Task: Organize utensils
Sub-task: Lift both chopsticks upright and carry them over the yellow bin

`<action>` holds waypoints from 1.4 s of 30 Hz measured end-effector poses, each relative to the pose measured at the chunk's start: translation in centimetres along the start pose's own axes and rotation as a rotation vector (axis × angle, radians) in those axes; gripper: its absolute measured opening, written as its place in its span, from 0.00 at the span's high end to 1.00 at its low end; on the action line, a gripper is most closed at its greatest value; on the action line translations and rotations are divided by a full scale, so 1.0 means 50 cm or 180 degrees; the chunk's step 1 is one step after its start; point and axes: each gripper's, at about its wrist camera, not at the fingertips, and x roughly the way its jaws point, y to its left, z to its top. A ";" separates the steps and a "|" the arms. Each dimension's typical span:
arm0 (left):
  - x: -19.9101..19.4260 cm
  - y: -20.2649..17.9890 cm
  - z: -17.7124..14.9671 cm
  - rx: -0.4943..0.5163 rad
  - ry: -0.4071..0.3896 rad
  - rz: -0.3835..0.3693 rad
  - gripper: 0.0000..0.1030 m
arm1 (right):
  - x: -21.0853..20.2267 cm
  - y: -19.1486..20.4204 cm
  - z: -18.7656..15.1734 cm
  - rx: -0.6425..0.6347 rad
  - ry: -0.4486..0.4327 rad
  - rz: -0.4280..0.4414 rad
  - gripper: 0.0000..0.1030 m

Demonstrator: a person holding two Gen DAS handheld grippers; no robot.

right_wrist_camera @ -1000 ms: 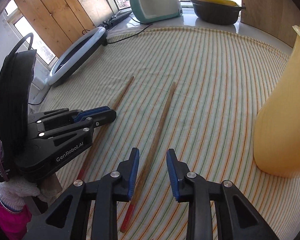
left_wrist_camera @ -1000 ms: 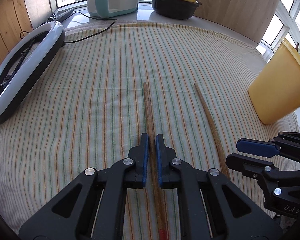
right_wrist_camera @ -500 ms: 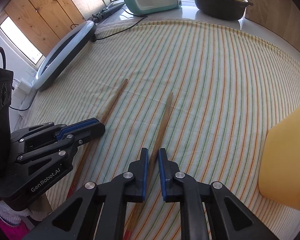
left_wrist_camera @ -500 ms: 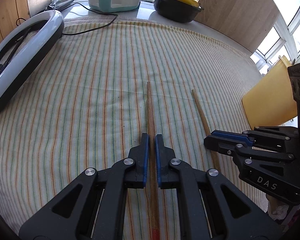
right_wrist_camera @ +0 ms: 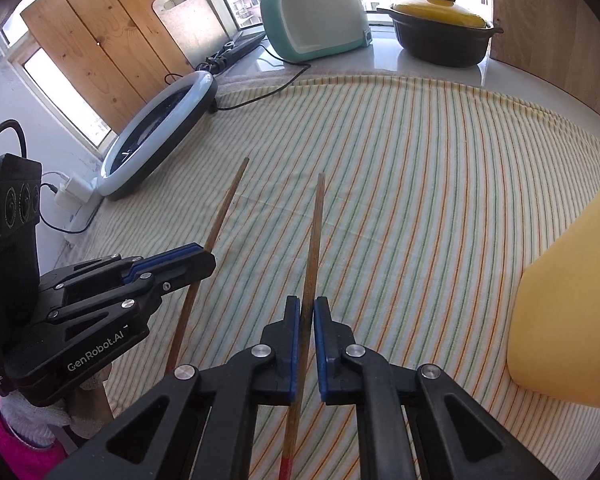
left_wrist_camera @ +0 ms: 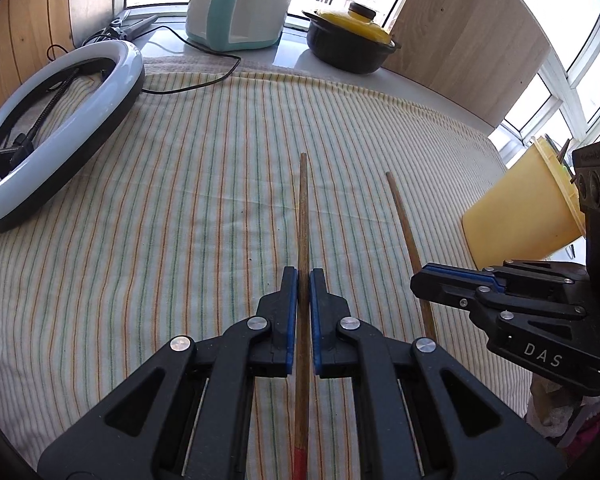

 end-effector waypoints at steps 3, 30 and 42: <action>-0.019 -0.007 0.005 -0.0008 -0.0078 -0.0025 0.96 | -0.029 0.007 -0.001 -0.0045 -0.0135 0.0049 0.96; -0.216 -0.123 -0.026 -0.0012 -0.1145 -0.0332 0.96 | -0.249 0.017 -0.083 -0.0310 -0.1208 0.0107 0.96; -0.270 -0.174 -0.005 0.0120 -0.1396 -0.0446 0.96 | -0.357 0.017 -0.059 -0.0317 -0.1646 0.0132 0.96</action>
